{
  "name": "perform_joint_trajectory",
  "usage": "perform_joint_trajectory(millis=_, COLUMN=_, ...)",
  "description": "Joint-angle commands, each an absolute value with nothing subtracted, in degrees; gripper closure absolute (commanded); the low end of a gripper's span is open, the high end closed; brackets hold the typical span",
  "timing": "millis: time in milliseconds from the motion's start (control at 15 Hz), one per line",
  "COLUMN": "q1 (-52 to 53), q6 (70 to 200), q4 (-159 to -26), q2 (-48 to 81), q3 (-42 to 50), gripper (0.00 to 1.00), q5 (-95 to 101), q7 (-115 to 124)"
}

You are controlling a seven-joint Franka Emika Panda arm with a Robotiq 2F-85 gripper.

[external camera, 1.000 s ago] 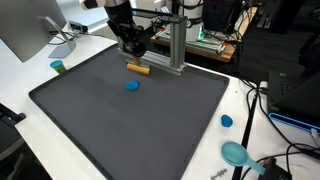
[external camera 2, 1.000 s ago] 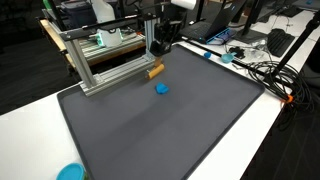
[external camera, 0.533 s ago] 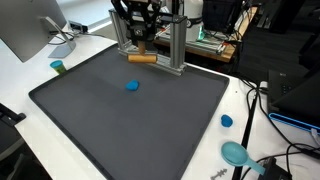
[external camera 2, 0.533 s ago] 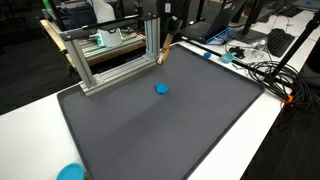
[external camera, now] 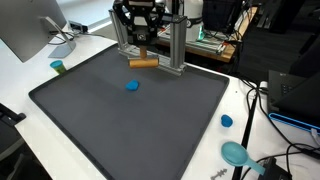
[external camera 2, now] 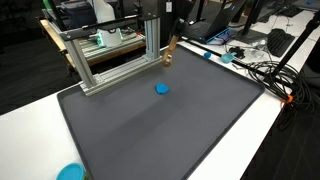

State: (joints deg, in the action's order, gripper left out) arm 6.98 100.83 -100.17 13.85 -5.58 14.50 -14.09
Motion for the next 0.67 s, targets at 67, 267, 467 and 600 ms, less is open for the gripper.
perform_joint_trajectory(millis=67, q1=5.26, q6=97.01, q4=-98.51, q2=12.05, q3=-6.29, gripper=0.78, q5=14.56, q7=-29.06)
perform_joint_trajectory(millis=267, q1=3.61, q6=94.16, q4=-94.19, q2=11.86, q3=-6.05, gripper=0.78, q5=14.41, q7=-41.47)
perform_joint_trajectory(millis=467, q1=1.51, q6=93.36, q4=-89.19, q2=13.05, q3=-5.37, gripper=0.78, q5=13.19, q7=-54.15)
perform_joint_trajectory(millis=600, q1=-0.26, q6=94.38, q4=-87.05, q2=14.07, q3=-4.77, gripper=0.78, q5=12.34, q7=-62.68)
